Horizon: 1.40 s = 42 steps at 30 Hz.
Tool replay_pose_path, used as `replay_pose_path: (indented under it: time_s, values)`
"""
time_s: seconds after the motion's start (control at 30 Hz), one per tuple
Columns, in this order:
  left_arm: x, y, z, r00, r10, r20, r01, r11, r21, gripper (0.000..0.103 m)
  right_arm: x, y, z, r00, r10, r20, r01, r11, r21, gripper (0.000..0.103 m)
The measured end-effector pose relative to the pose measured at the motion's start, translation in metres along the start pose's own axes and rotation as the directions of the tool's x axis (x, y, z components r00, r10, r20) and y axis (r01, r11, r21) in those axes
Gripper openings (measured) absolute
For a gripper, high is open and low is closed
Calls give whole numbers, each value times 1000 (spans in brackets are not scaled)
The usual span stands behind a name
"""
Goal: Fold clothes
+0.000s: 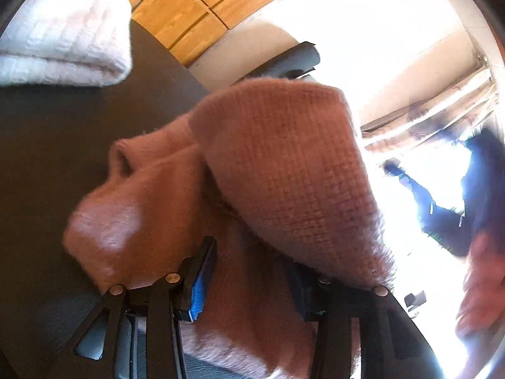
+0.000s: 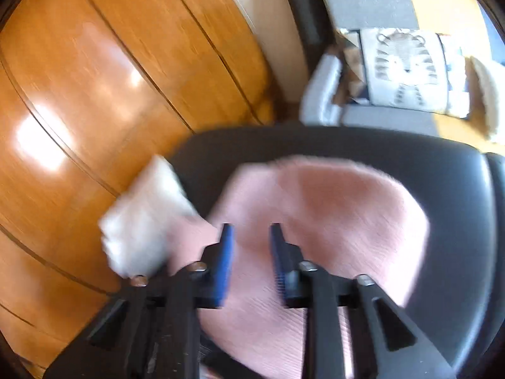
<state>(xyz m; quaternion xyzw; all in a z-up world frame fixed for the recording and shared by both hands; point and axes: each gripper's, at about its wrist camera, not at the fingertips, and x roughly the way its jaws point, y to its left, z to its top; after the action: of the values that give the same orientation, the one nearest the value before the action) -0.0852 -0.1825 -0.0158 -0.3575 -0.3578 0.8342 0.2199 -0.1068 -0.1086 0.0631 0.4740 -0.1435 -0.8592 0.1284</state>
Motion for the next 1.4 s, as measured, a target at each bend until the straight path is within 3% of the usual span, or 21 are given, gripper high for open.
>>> replay_pose_path:
  time_s: [0.13,0.3,0.47,0.6,0.7,0.73,0.77,0.87,1.0,1.03,1.1,1.13,1.17,1.3,1.4]
  values:
    - [-9,8,6,999,39,10,-39,999,-23,45,-10,-13,-22,997,-65,51,67,997,-36,23]
    - [-29,6,20,996,61,70,-61,998,4,46,43,29,-43,999,-35,-1,34,981,-193,23]
    - [-34,12,30,998,19,59,-18,999,-27,49,59,29,-51,1000,3,-23,-8,975,-220,23]
    - [-27,12,38,999,-48,-8,48,997,-62,49,55,27,-55,1000,23,-7,-24,975,-222,23]
    - [-18,-4,35,996,-84,-39,83,996,-31,49,52,26,-57,999,39,1,-38,976,-216,23]
    - [-28,6,50,995,-85,-49,85,996,-2,49,50,26,-58,999,45,4,-43,976,-214,23]
    - [-36,13,64,996,-68,-57,71,997,39,50,49,25,-59,999,50,6,-47,976,-212,23]
    - [-62,-4,52,996,65,-63,-53,984,171,50,46,24,-61,998,66,15,-61,976,-207,23]
    - [-50,-7,54,969,224,-101,-201,959,199,50,36,27,-65,998,61,30,-53,976,-213,23]
    - [-45,-2,57,960,255,-111,-232,954,189,48,28,26,-68,997,57,55,-43,975,-217,23]
    - [-63,19,42,964,241,-115,-225,965,135,42,13,26,-72,993,48,105,-24,975,-222,23]
    - [-70,28,39,967,230,-109,-218,969,115,27,5,25,-75,990,45,133,-15,975,-224,23]
    - [-68,31,42,969,224,-105,-213,972,102,19,-7,22,-78,984,45,174,-6,976,-217,23]
    - [-88,31,45,985,170,-32,-165,980,111,12,-47,-2,-90,953,2,303,50,985,-162,23]
    - [-108,38,37,985,168,45,-173,972,159,12,-57,-23,-101,956,-16,294,46,994,-95,23]
